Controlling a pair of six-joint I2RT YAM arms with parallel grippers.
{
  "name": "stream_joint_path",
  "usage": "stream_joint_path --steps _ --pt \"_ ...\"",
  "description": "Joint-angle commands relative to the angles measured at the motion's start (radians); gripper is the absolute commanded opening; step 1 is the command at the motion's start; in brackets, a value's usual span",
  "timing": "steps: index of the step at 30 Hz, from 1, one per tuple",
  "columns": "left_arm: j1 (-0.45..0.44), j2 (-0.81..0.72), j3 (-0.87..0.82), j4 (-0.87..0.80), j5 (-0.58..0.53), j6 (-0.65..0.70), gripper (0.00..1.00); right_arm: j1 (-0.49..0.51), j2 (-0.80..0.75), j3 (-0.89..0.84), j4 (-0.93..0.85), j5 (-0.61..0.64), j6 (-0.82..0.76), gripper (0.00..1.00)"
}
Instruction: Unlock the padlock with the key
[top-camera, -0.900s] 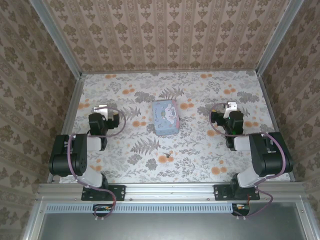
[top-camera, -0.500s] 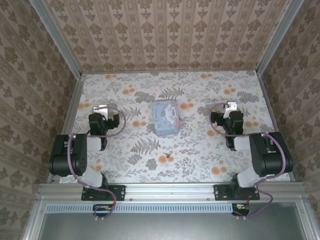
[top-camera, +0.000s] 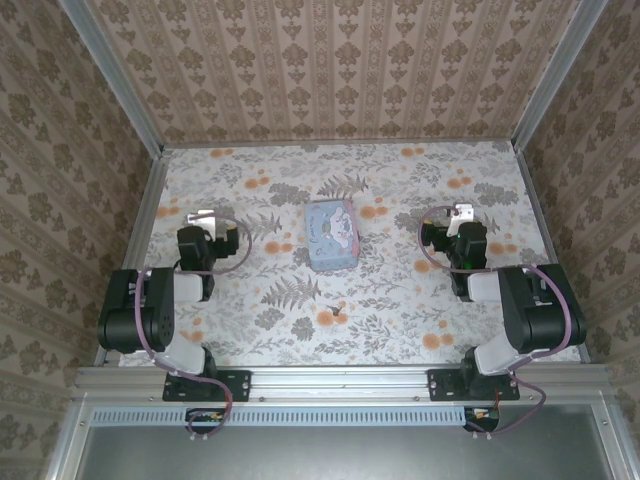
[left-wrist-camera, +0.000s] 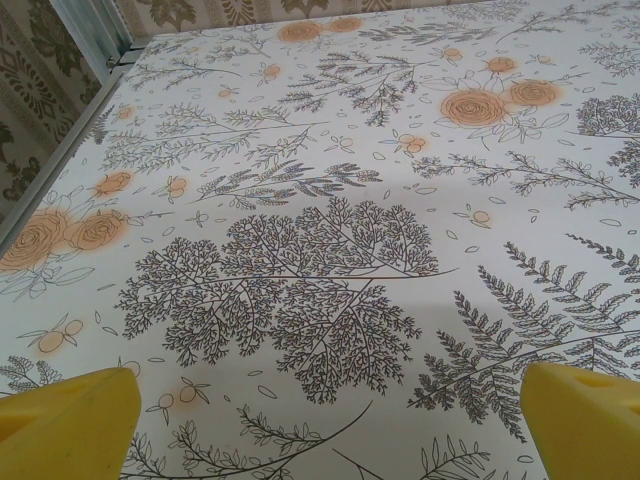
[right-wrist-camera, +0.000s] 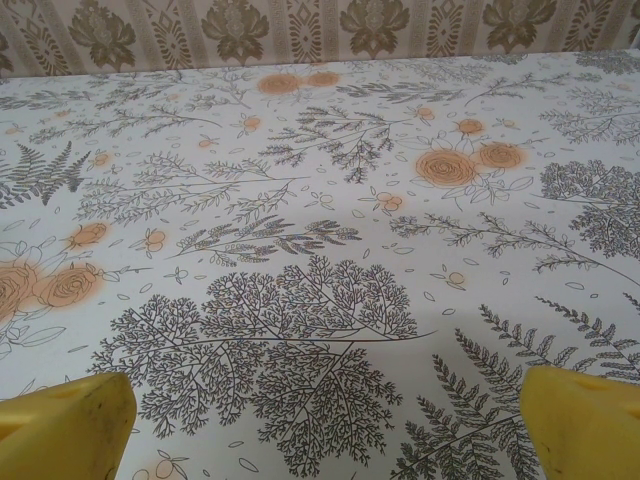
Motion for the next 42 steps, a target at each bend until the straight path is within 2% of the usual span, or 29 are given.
stream_joint_path --steps 1,7,12,15,18,21,22,25,28,33,37,42 --pt "0.005 -0.007 0.012 0.028 0.011 0.006 1.0 -0.006 -0.001 0.016 -0.009 -0.02 -0.004 1.0" --pt "0.005 -0.027 0.009 0.02 0.043 0.022 1.0 -0.012 -0.014 0.007 0.0 -0.007 0.01 1.0" --pt "0.001 -0.095 -0.011 -0.001 -0.006 0.003 1.0 -0.016 -0.118 0.032 -0.139 0.026 0.025 0.99" --pt "-0.005 -0.158 0.009 -0.091 -0.048 -0.005 1.0 -0.018 -0.214 0.062 -0.274 0.054 0.056 1.0" --pt "-0.013 -0.225 0.075 -0.272 -0.086 -0.035 1.0 -0.019 -0.28 0.119 -0.429 0.038 0.113 0.99" --pt "-0.014 -0.279 0.143 -0.427 -0.09 -0.115 1.0 -0.023 -0.315 0.184 -0.573 0.022 0.254 1.0" --pt "-0.017 -0.294 0.163 -0.466 -0.088 -0.146 1.0 -0.025 -0.326 0.201 -0.61 -0.01 0.29 1.0" --pt "-0.033 -0.329 0.245 -0.618 -0.093 -0.254 1.0 -0.026 -0.364 0.211 -0.639 -0.216 0.325 1.0" --pt "-0.056 -0.339 0.351 -0.823 -0.093 -0.341 1.0 -0.023 -0.38 0.223 -0.683 -0.358 0.418 1.0" --pt "-0.117 -0.37 0.41 -0.956 -0.044 -0.395 1.0 0.05 -0.328 0.254 -0.757 -0.45 0.548 0.94" --pt "-0.167 -0.387 0.423 -1.009 -0.006 -0.423 1.0 0.174 -0.234 0.286 -0.775 -0.401 0.585 0.94" --pt "-0.2 -0.389 0.431 -1.036 0.014 -0.467 1.0 0.274 -0.071 0.341 -0.735 -0.369 0.664 0.9"
